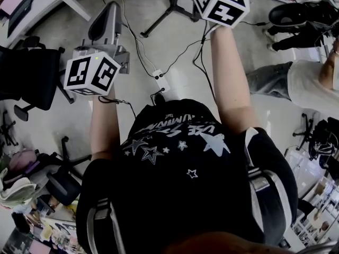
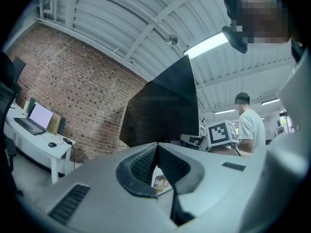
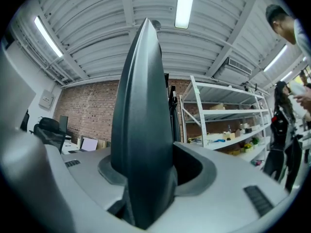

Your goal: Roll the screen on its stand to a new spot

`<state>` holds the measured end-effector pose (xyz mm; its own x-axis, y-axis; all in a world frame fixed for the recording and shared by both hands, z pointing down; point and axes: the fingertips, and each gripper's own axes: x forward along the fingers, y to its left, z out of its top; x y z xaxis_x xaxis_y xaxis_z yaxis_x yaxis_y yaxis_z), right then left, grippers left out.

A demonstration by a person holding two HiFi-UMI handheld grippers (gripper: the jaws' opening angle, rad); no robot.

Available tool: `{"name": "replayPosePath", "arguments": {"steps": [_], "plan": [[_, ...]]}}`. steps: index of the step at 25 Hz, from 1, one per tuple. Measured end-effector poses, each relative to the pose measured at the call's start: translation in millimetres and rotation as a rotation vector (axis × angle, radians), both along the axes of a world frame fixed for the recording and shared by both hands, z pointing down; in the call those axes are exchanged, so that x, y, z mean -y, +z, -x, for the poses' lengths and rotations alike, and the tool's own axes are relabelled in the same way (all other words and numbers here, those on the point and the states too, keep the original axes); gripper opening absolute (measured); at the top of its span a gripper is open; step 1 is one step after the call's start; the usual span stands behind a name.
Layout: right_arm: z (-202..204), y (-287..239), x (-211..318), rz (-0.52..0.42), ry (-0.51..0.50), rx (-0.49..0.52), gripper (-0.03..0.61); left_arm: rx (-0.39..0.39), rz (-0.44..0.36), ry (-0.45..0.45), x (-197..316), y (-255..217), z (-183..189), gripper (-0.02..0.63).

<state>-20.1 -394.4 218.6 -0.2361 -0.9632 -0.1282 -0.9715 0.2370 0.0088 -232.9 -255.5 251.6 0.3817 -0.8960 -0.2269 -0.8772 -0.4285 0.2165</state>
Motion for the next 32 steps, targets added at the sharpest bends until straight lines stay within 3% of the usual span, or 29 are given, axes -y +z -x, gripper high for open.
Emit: {"name": "replayPosePath", "arguments": {"steps": [12,32], "plan": [[-31.9,-0.4,-44.1,-0.018,-0.021,0.026,0.216,0.001,0.020,-0.028,-39.6,2.4,-39.7,0.011],[-95.3,13.4,-126.8,-0.013,-0.017,0.053,0.218,0.004,-0.014,0.028,-91.5,-9.0,-92.8,0.011]]}}
